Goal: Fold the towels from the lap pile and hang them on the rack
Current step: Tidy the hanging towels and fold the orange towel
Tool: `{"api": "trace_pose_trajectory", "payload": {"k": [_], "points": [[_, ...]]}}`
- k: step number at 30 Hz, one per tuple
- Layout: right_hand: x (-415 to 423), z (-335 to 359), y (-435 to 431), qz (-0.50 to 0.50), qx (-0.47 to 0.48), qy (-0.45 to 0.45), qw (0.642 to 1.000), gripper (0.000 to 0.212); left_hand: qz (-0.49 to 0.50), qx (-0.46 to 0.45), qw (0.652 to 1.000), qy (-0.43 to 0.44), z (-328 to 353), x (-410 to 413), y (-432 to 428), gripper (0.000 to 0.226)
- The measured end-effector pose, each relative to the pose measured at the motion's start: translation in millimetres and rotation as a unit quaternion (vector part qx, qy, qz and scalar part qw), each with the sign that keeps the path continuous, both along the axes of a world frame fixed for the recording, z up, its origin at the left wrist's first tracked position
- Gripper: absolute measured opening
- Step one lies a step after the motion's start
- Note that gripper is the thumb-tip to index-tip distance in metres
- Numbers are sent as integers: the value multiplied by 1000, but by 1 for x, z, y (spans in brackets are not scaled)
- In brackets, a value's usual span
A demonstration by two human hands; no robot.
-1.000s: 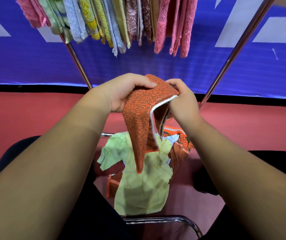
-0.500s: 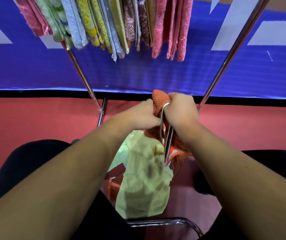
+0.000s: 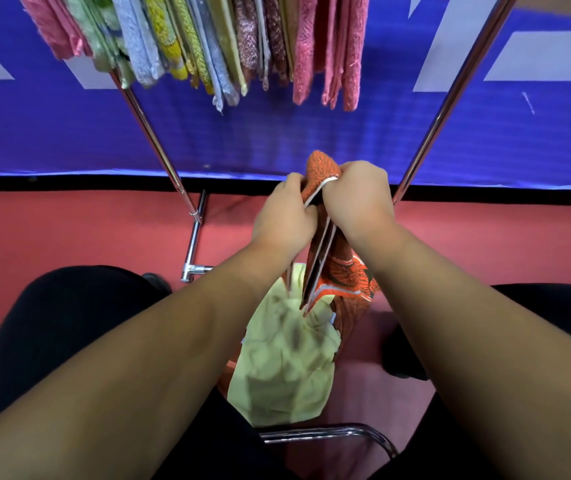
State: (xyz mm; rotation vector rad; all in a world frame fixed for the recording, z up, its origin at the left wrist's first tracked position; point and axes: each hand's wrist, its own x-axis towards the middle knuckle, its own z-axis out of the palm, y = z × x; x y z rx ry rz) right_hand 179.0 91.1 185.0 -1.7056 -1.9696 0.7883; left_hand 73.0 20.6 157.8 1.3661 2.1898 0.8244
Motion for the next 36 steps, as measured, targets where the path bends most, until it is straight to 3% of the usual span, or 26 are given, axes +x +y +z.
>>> {"api": "trace_pose_trajectory", "payload": {"k": [9, 22, 26, 30, 33, 36], "points": [[5, 41, -5, 17, 61, -23, 998, 25, 54, 96, 985, 133, 55, -25, -20, 31], [23, 179, -55, 54, 180, 197, 962, 53, 101, 183, 960, 184, 204, 4, -65, 46], [25, 231, -44, 54, 250, 152, 955, 47, 118, 217, 941, 231, 266, 7, -65, 54], [25, 283, -29, 73, 329, 75, 938, 30, 79, 268, 916, 289, 317, 5, -57, 54], [25, 320, -21, 66, 354, 29, 932, 29, 38, 273, 902, 331, 349, -1, -48, 58], [26, 352, -20, 64, 366, -13, 928, 28, 33, 295, 894, 336, 380, -6, -37, 47]]}}
